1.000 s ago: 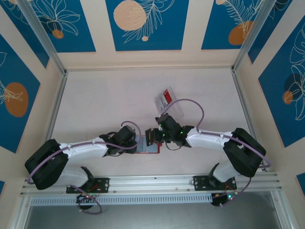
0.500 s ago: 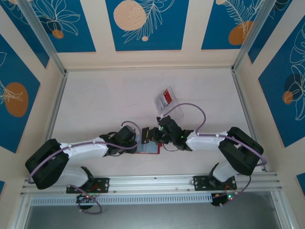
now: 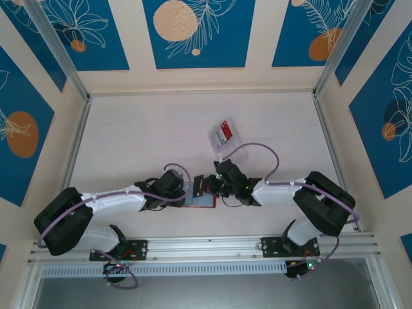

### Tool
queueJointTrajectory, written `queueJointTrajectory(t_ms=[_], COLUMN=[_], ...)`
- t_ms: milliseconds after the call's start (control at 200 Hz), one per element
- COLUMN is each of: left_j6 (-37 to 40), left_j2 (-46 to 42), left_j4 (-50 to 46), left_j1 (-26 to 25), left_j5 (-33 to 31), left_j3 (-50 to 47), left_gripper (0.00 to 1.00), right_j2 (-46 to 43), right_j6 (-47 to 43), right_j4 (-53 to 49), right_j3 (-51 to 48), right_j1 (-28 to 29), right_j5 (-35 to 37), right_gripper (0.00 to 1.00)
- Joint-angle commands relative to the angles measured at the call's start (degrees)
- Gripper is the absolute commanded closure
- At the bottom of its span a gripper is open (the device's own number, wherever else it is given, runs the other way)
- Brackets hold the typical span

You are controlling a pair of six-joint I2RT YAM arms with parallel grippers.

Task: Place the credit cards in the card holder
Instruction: Insert the credit card into the card slot.

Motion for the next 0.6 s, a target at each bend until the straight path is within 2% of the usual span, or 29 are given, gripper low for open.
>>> queueJointTrajectory(t_ms=[0,595], left_j6=[-0.5,-0.4], left_j2=[1.8,1.7], left_j4=[-3.0,-3.2], left_j1=[-0.6,-0.6], left_j5=[1.1,1.1], left_j3=[-0.8,-0.9], left_gripper=[0.70,0.70], right_j2=[1.1,3.5], right_j6=[1.1,6.8], right_j4=[1.9,5.5], right_j3=[-0.1,-3.4], right_j1=[0.6,1.4], right_j5=[0.2,2.0], right_gripper=[1.00,1.00])
